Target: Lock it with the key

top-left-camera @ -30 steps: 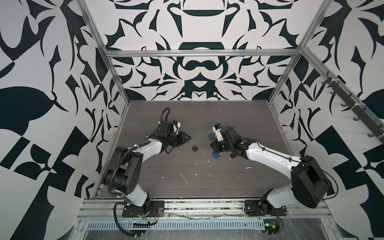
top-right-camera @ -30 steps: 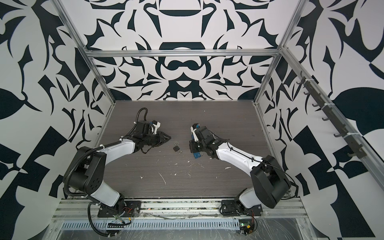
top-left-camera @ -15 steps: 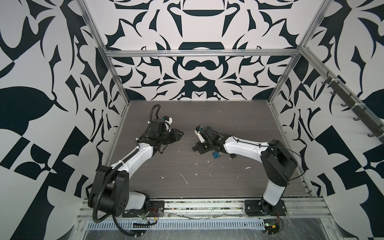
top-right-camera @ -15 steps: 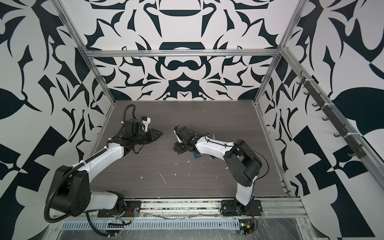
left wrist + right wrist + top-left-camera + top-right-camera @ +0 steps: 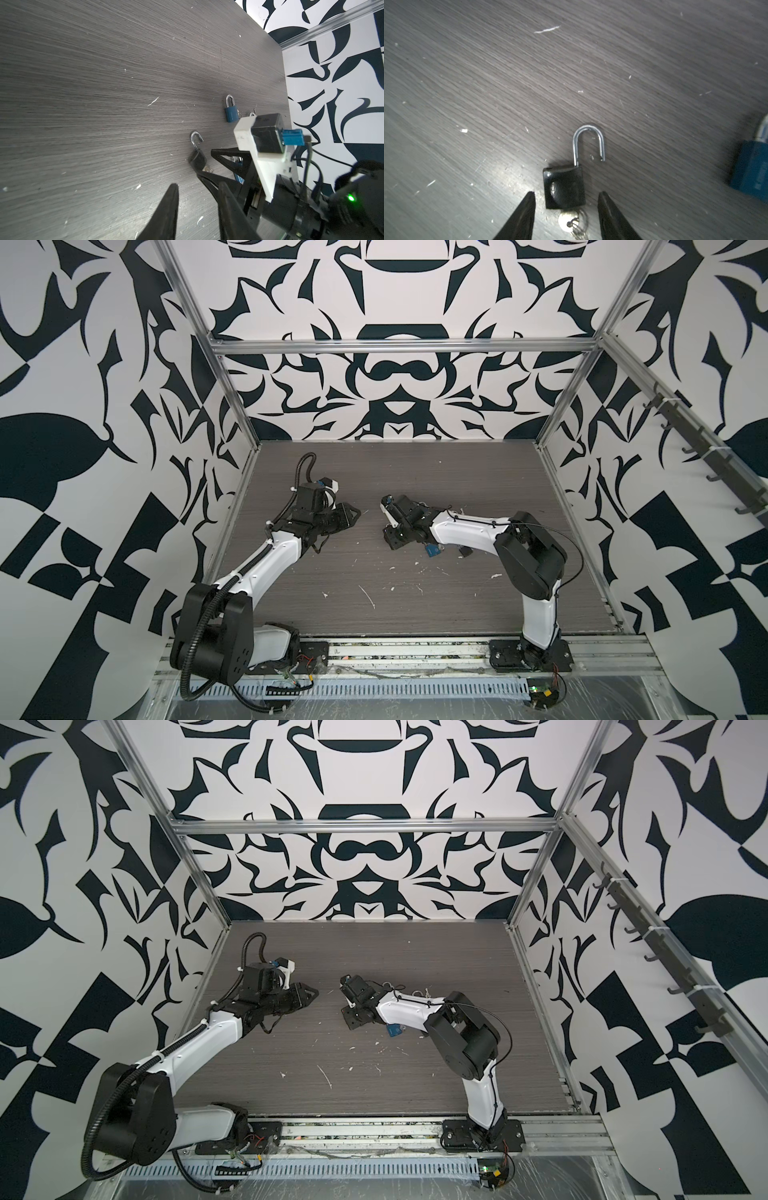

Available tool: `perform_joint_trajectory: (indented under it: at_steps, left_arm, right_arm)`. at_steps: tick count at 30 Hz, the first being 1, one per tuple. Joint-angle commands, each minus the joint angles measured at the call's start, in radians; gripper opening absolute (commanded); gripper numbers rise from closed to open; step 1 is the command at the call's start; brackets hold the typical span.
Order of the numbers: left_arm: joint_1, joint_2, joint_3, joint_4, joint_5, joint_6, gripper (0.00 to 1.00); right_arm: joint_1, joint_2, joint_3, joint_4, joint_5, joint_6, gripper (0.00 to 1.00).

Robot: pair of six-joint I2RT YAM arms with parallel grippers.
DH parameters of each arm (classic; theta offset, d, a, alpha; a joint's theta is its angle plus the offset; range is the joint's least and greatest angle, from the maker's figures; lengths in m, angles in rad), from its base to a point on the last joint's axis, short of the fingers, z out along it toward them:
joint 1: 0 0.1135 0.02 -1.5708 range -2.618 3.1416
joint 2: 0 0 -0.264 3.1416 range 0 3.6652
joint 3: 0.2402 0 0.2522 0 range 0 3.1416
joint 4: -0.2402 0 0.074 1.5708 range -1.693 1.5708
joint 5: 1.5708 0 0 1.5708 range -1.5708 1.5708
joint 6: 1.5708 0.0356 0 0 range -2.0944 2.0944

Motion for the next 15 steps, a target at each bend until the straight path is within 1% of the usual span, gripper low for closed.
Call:
perform_joint_trajectory:
  at_steps: [1,3,5,7,15]
  left_arm:
    - [0.008,-0.024,-0.019,-0.016,-0.009,0.015,0.35]
    - [0.012,-0.025,-0.021,-0.015,-0.008,0.016,0.35]
    - [0.012,-0.024,-0.023,-0.015,-0.008,0.016,0.35]
    - [0.014,-0.024,-0.025,-0.015,-0.008,0.016,0.35]
    - [0.018,-0.024,-0.029,-0.006,-0.002,0.017,0.36]
  right_arm:
    - [0.007,0.004,0.049,-0.014,0.036,-0.02,0.49]
    - [0.008,0.014,0.058,-0.018,0.041,-0.023,0.47]
    - [0.008,0.024,0.065,-0.022,0.039,-0.028,0.4]
    - [0.011,0.033,0.072,-0.03,0.043,-0.032,0.38]
    - [0.019,0.054,0.085,-0.053,0.067,-0.038,0.41]
